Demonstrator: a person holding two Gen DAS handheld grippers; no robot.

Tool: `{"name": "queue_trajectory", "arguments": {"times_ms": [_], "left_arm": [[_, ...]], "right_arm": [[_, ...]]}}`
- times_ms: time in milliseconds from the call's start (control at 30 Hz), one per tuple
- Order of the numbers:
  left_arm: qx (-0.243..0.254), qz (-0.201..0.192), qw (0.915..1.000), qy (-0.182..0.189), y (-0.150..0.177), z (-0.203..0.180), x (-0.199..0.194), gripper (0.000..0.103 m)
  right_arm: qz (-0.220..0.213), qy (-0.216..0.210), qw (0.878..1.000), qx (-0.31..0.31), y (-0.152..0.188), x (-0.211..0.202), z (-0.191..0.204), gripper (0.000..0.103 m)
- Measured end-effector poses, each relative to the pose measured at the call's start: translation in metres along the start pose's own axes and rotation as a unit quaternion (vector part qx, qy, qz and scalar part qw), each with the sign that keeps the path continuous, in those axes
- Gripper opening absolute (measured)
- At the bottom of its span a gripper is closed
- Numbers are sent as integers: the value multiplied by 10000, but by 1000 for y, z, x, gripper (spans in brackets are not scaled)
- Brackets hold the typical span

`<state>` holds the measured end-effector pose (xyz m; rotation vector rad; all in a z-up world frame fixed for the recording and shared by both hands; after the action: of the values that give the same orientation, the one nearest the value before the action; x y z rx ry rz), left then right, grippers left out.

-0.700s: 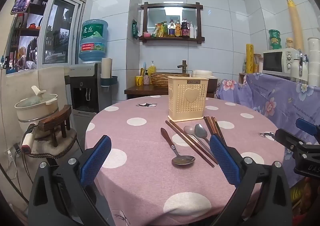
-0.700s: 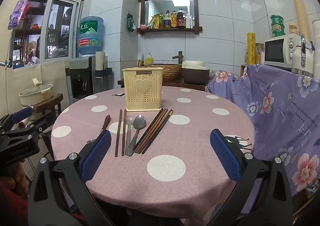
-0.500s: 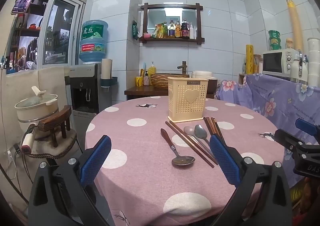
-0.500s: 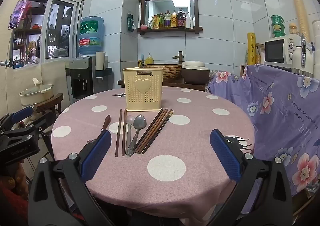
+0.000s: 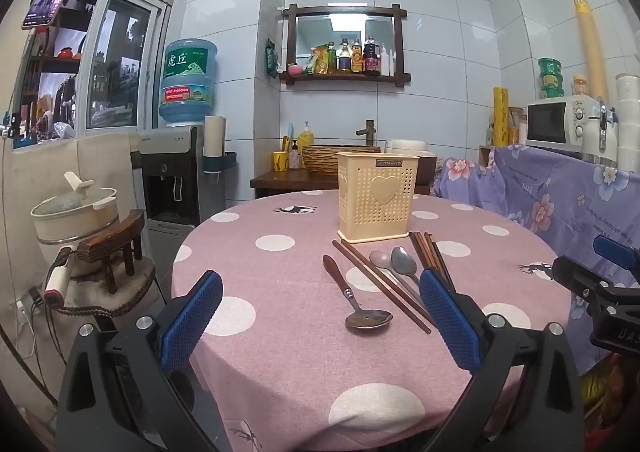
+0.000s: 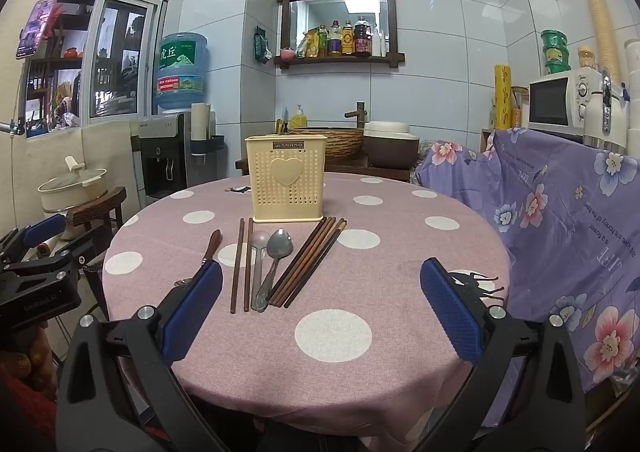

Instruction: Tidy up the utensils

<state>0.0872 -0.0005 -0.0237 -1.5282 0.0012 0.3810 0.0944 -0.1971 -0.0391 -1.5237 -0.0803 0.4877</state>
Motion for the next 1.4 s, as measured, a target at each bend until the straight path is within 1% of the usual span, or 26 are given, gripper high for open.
{"name": "queue_trajectory", "arguments": {"times_ms": [600, 900, 1400], "left_arm": [[12, 14, 10000, -4, 0, 0, 0, 98], [10, 34, 10000, -21, 8, 13, 5, 98], [15, 37, 10000, -18, 8, 13, 5, 98]], "right_arm": [[8, -10, 10000, 7, 1, 0, 1, 98], [19, -17, 10000, 12, 0, 0, 1, 98], [24, -15, 10000, 17, 1, 1, 1, 98]]}}
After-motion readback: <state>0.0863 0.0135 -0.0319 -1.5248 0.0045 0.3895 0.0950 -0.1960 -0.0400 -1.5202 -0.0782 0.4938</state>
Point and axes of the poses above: each gripper's, at about its wrist camera, not at the fingertips, and x roughly the way its jaws point, z to its left, y to its underside, the point moved 9 cm from there along x, roughly the way its jaws point, and after that the axes turned 14 degrees about -y, right-handed, at the moved point
